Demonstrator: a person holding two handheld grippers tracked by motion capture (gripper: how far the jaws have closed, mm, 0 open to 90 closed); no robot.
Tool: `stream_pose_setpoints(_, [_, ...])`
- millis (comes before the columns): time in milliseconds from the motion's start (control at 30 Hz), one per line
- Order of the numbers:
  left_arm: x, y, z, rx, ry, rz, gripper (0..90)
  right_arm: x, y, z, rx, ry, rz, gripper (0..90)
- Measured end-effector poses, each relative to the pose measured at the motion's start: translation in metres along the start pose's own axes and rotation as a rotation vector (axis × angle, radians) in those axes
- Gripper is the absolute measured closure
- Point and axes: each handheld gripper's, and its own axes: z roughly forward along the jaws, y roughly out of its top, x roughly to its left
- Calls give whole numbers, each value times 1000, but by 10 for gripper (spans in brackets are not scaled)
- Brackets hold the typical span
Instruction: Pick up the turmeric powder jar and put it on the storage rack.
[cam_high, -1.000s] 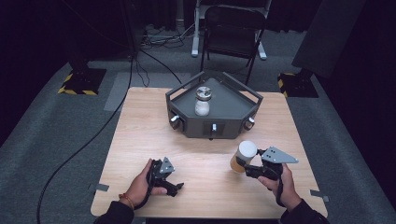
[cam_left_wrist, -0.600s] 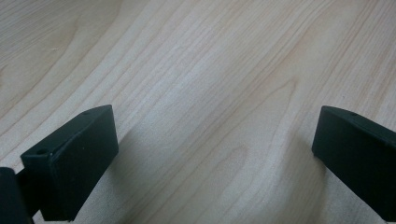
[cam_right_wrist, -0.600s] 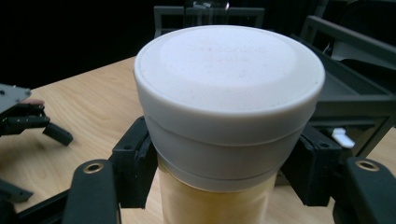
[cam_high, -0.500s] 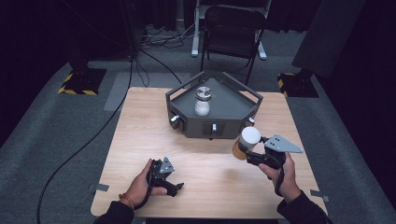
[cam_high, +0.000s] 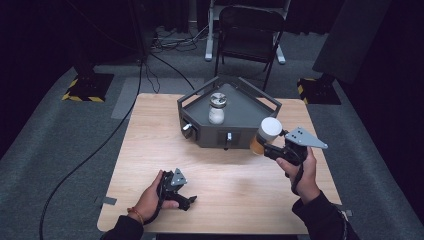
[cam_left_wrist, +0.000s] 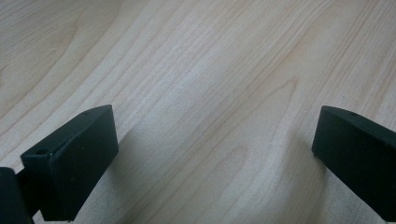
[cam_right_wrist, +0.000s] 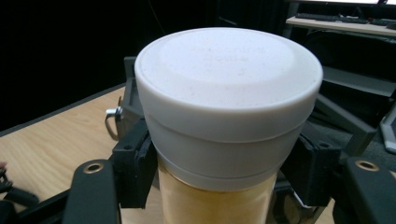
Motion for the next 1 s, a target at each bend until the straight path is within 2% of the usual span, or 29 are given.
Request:
stream_pose_setpoints(133, [0, 0, 0, 0, 0, 0, 0, -4, 10, 5, -9, -5, 21, 345])
stream_pose_setpoints(467, [0, 0, 0, 0, 0, 0, 0, -4, 33, 25, 1, -48, -3, 345])
stream_pose_setpoints(767, [0, 0, 0, 0, 0, 0, 0, -5, 41, 46, -24, -89, -9, 345])
stream_pose_setpoints(1000, [0, 0, 0, 0, 0, 0, 0, -7, 45, 67, -20, -109, -9, 345])
